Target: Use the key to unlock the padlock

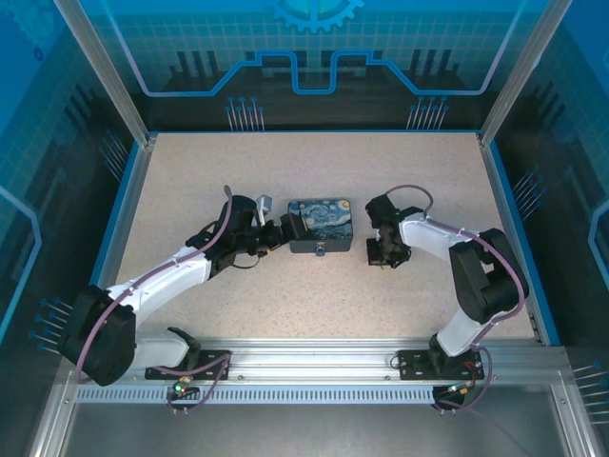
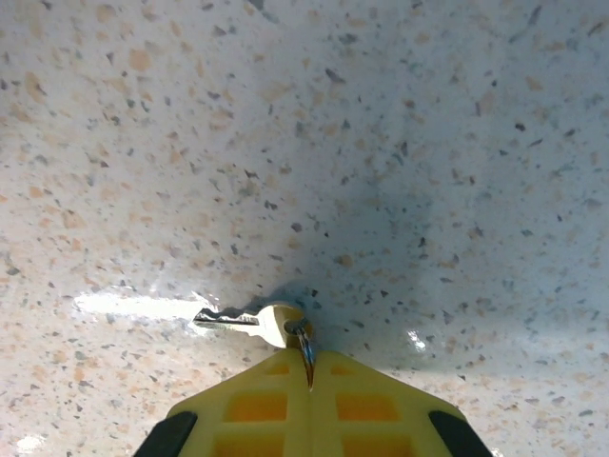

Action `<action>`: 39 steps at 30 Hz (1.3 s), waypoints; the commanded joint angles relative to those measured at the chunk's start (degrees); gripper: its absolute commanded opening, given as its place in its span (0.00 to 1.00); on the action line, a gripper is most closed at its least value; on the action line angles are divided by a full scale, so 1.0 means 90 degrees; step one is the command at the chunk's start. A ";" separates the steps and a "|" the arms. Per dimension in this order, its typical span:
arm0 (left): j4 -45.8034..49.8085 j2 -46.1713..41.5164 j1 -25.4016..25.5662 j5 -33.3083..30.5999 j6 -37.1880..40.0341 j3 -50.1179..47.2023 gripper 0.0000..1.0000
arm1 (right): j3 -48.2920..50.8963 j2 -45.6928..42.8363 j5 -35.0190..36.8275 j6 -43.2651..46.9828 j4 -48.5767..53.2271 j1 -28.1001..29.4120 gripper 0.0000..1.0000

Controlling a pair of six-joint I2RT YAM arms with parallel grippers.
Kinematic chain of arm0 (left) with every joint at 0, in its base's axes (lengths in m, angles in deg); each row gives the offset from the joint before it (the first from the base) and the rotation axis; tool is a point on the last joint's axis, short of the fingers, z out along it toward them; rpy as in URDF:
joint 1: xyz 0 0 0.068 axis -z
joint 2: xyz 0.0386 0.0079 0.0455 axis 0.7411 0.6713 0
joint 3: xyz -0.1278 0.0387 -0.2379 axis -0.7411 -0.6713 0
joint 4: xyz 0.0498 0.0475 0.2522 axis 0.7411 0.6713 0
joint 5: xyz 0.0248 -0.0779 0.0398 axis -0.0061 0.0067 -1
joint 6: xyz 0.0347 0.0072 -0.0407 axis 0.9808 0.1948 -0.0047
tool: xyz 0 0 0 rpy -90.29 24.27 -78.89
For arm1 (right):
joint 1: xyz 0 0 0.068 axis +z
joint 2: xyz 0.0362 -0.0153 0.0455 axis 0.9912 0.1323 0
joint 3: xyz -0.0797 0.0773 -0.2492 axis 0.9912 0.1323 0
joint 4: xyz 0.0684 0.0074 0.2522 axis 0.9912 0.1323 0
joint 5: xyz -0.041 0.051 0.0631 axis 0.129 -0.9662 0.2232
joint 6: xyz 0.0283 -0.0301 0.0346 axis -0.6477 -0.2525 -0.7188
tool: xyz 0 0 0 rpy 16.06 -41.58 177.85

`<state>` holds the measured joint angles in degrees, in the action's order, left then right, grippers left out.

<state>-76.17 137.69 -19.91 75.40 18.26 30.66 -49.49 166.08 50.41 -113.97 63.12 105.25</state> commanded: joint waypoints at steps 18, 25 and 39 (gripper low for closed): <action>-0.0110 -0.0023 0.0045 0.0160 0.0022 0.0034 0.99 | 0.0553 -0.1316 -0.0795 -0.0426 -0.0151 -0.0054 0.00; -0.0064 -0.0134 0.0039 0.0155 0.0008 0.0026 0.99 | 0.0505 -0.1241 -0.1038 -0.0578 -0.0239 -0.0107 0.00; -0.0068 -0.0192 0.0040 0.0148 -0.0047 -0.0005 0.99 | 0.1108 -0.1835 -0.1655 -0.1346 -0.0360 0.0771 0.00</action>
<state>-76.19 137.51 -19.91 75.42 18.08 30.64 -41.49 150.17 36.79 -123.15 59.75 109.77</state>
